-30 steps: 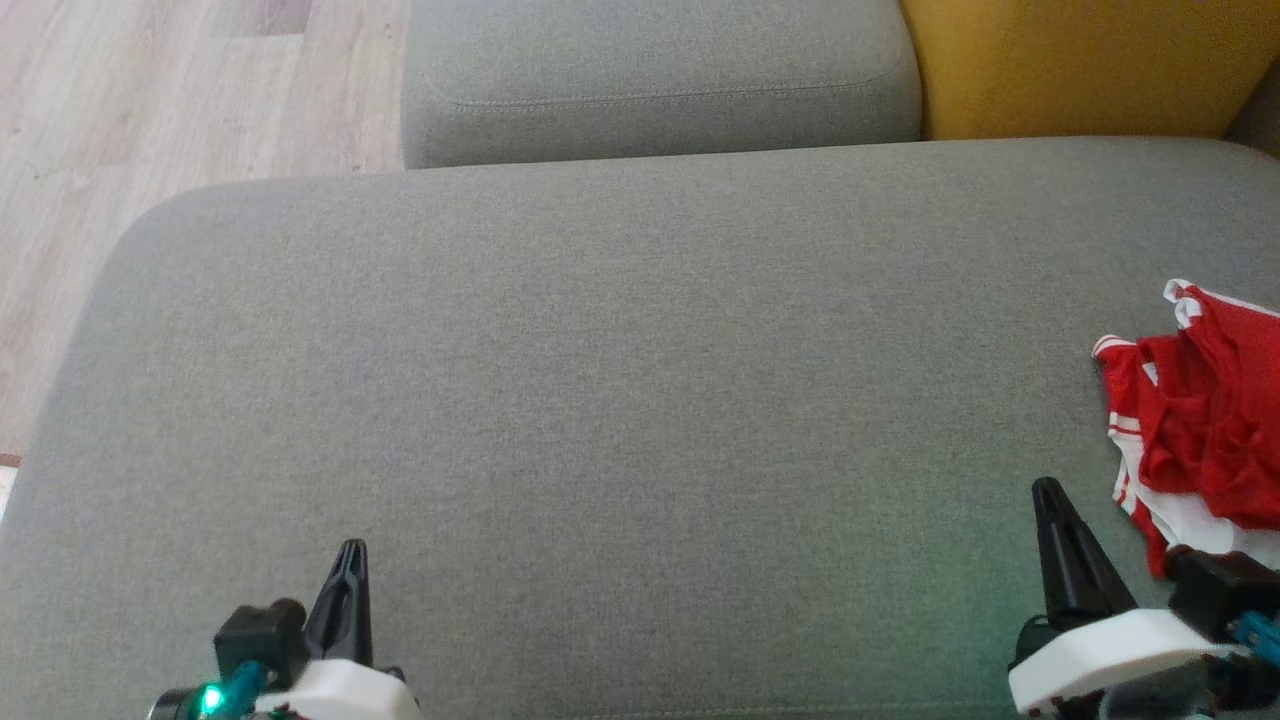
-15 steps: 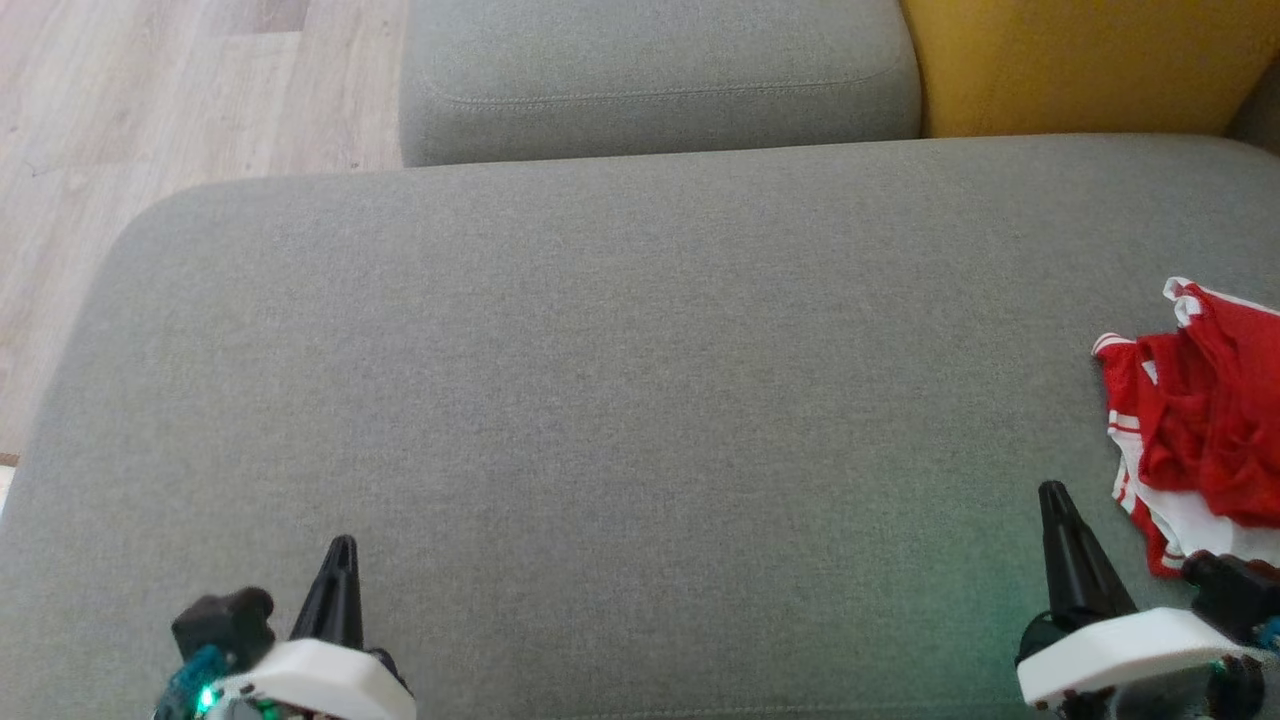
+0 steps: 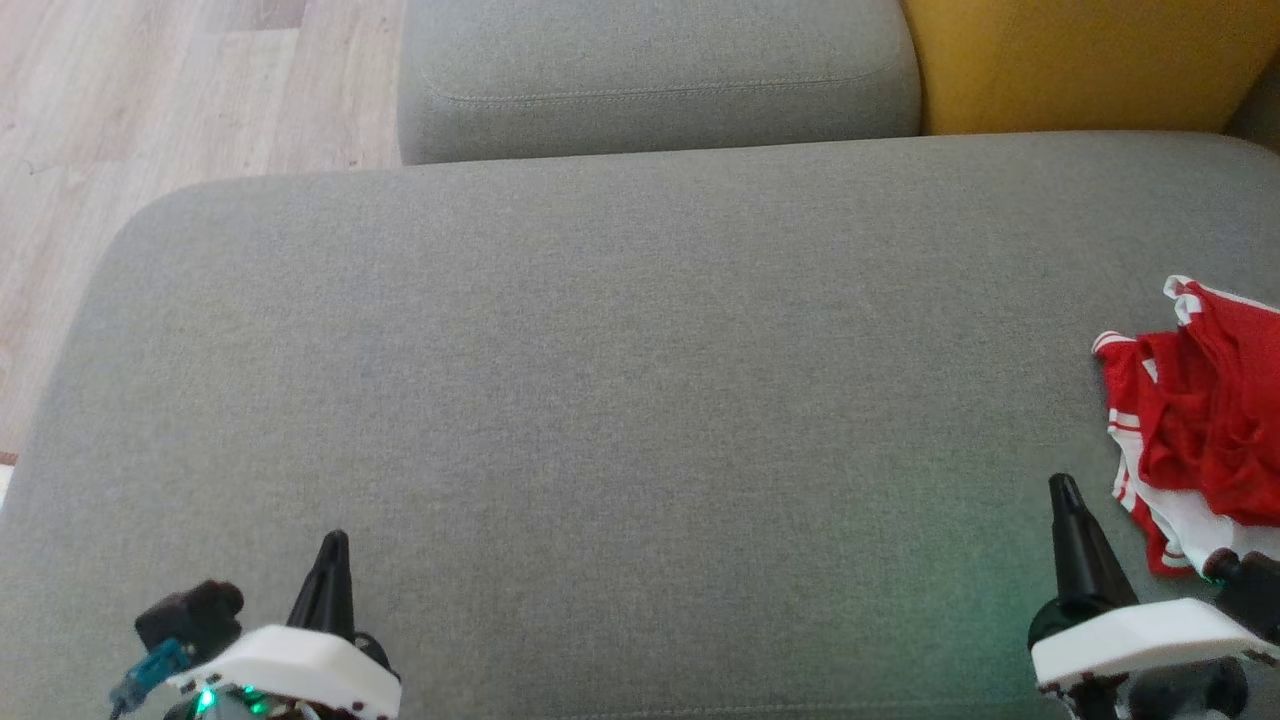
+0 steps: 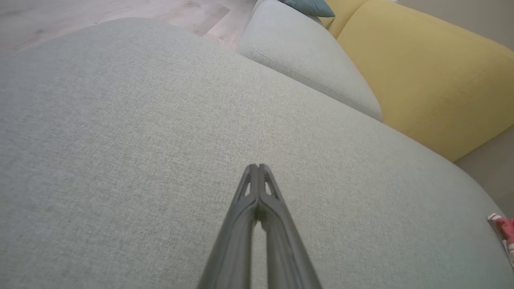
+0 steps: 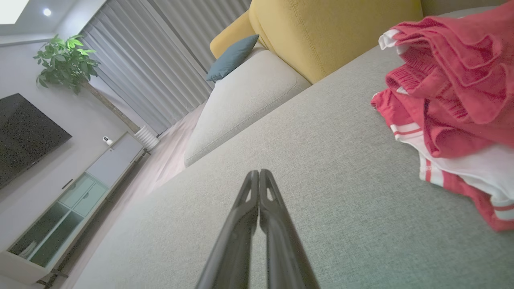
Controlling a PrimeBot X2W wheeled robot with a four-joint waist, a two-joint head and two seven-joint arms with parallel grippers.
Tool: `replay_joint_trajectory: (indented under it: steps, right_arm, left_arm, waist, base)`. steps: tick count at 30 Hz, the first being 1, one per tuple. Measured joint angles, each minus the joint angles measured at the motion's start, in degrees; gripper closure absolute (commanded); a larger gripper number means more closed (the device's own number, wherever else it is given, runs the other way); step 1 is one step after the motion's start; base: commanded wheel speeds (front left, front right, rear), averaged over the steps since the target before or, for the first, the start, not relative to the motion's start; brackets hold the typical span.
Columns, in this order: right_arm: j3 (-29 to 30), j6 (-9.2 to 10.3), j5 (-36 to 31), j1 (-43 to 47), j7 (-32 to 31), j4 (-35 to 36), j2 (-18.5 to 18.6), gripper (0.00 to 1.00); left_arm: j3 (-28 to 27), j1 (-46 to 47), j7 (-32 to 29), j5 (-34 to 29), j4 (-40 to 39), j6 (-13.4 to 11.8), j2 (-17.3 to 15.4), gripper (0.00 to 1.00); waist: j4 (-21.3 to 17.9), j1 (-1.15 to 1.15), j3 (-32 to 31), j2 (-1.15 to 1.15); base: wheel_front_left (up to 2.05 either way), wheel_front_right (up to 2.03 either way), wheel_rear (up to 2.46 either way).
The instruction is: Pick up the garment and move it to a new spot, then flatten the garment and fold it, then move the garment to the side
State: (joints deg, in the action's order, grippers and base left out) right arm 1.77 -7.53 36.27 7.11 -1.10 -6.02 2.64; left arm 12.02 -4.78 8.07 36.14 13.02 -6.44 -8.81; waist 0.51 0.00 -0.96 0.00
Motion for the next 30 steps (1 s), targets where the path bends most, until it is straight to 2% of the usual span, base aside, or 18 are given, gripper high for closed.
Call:
replay_joint_trajectory:
  steps: [30]
  right_arm:
    - [0.8, 0.00, 19.3, -3.4, -1.0, -3.1, 0.1, 1.00]
  left_arm:
    - [-4.7, 2.0, -4.0, 19.3, 0.6, 4.5, 1.6, 1.00]
  waist:
    - [-0.2, 0.00, 0.4, 0.00]
  base:
    - [0.00, 0.00, 0.00]
